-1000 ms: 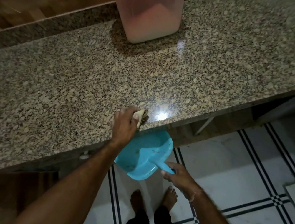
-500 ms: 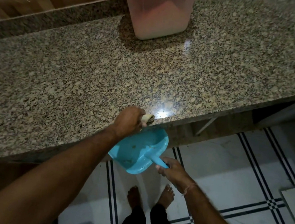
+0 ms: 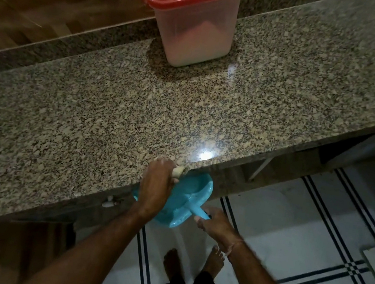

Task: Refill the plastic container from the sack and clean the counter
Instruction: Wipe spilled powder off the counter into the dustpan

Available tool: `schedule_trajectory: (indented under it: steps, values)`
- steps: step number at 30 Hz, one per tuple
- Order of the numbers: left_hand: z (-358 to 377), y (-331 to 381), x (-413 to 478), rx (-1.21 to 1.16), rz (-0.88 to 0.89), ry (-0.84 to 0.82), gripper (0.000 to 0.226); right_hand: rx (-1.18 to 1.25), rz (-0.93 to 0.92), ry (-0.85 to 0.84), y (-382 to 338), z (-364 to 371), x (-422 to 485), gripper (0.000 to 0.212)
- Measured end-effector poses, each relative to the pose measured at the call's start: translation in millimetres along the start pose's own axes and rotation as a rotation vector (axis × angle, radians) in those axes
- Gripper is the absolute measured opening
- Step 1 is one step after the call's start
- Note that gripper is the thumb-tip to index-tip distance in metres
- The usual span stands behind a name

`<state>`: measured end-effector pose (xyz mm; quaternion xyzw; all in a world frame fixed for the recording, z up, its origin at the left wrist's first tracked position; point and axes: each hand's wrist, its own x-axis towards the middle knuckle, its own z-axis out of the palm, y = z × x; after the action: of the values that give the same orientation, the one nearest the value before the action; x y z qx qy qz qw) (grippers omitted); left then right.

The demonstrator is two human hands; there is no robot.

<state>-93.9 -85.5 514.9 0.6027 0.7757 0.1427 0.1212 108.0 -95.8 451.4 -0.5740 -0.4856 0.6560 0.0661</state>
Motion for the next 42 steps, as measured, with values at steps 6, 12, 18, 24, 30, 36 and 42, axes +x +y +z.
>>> schedule_trajectory:
  steps: [6, 12, 18, 24, 30, 36, 42]
  values:
    - [-24, -25, 36, -0.408, -0.098, 0.050, 0.022, 0.025, 0.018, -0.002, 2, 2, 4, 0.026]
    - [-20, -31, 35, -0.119, 0.205, -0.198, 0.046, 0.015, 0.018, -0.020, 3, 0, 4, 0.029]
    - [-25, -21, 40, -0.025, 0.225, -0.224, 0.033, 0.011, -0.008, -0.014, -1, 1, -2, 0.026]
    - [-39, -3, 73, 0.059, -0.023, -0.461, 0.035, -0.027, -0.007, -0.022, -6, 0, -8, 0.024]
    - [-40, -1, 39, -0.034, -0.068, -0.316, 0.032, -0.029, -0.028, -0.011, -3, -3, -13, 0.014]
    - [-41, -7, 4, -0.226, 0.009, -0.069, 0.010, -0.005, -0.051, -0.008, 4, 0, -10, 0.010]
    - [-45, -16, 28, -0.348, 0.051, -0.185, 0.036, -0.039, -0.065, -0.022, 5, 5, -9, 0.010]
